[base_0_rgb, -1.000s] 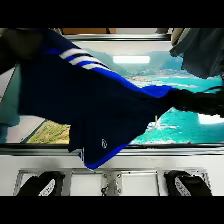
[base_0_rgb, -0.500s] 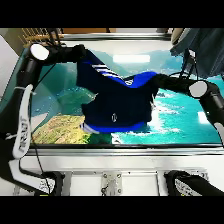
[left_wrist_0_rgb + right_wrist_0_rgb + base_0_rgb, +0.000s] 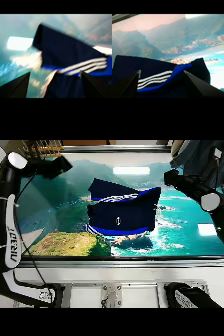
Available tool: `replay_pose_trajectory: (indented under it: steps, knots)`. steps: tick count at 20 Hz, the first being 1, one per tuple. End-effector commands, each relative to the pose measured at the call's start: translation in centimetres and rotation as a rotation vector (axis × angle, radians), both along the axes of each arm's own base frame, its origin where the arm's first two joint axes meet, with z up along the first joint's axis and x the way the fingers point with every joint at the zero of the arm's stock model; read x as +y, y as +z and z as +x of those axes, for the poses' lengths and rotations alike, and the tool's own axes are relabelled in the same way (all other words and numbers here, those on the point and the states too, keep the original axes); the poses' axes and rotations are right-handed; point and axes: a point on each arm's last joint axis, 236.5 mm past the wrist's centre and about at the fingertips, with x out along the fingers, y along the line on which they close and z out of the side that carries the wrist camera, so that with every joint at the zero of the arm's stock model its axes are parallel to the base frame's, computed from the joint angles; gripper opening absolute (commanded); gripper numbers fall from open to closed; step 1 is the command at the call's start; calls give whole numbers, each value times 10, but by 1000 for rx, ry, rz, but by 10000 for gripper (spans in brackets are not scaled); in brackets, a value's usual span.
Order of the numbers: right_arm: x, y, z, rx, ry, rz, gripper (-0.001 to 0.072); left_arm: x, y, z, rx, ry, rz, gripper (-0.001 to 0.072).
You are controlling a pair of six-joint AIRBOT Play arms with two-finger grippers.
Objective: Fold the clothes and pants, and hang the long-sleeved shirts on hangers.
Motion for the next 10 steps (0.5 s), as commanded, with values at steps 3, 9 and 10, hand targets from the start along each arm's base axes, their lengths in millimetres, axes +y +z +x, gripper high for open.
replay_pose_trajectory:
  steps: [3,9,10]
  knots:
    - [17,3,-55,121,95,-27,587,33,-150,-144,478,146,-33,681]
    - [48,4,-65,123,174,-34,587,-45,-215,-187,637,206,-434,680]
    - [52,4,-66,123,184,-34,587,-54,-220,-190,661,204,-460,680]
